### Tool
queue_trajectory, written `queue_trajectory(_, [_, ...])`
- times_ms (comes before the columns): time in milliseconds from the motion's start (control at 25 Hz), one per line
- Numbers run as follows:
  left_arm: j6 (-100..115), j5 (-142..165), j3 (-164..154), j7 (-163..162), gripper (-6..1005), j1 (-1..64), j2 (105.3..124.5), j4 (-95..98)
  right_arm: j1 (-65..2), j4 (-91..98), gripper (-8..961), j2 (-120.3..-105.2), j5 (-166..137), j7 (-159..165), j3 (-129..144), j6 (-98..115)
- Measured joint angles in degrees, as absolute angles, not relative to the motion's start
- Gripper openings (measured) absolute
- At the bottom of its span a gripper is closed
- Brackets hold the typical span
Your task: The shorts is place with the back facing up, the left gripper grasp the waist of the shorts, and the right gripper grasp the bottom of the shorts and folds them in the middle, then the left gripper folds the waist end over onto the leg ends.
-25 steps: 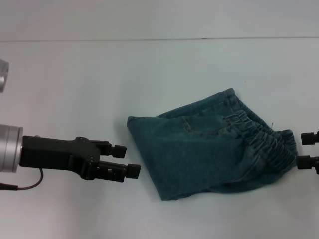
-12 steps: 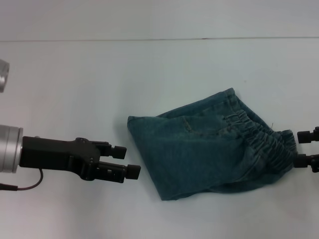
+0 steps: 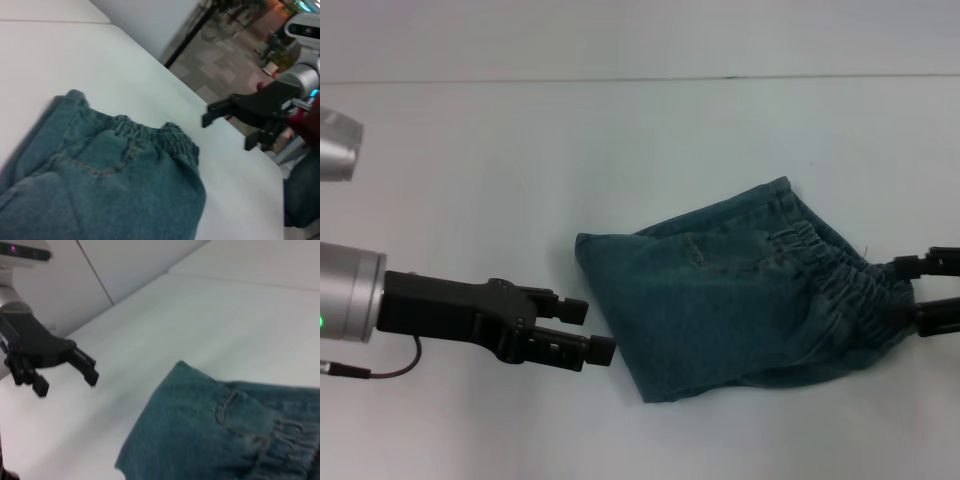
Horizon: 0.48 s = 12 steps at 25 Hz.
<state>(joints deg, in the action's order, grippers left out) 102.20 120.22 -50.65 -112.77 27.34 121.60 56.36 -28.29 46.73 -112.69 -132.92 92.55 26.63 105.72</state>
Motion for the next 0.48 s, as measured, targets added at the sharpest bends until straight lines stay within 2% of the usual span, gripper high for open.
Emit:
queue_trajectory(240, [101.7, 120.2, -51.1, -112.7, 862, 28.2, 121.53, 55.6, -30.9, 45.8, 956, -116.14, -133.1, 91.1, 27.7, 101.1])
queue_trajectory(480, [101.6, 120.2, -50.9, -112.9, 862, 28.2, 121.38, 55.5, -32.4, 43.4, 956, -116.74, -133.0, 90.7, 30.0, 98.9])
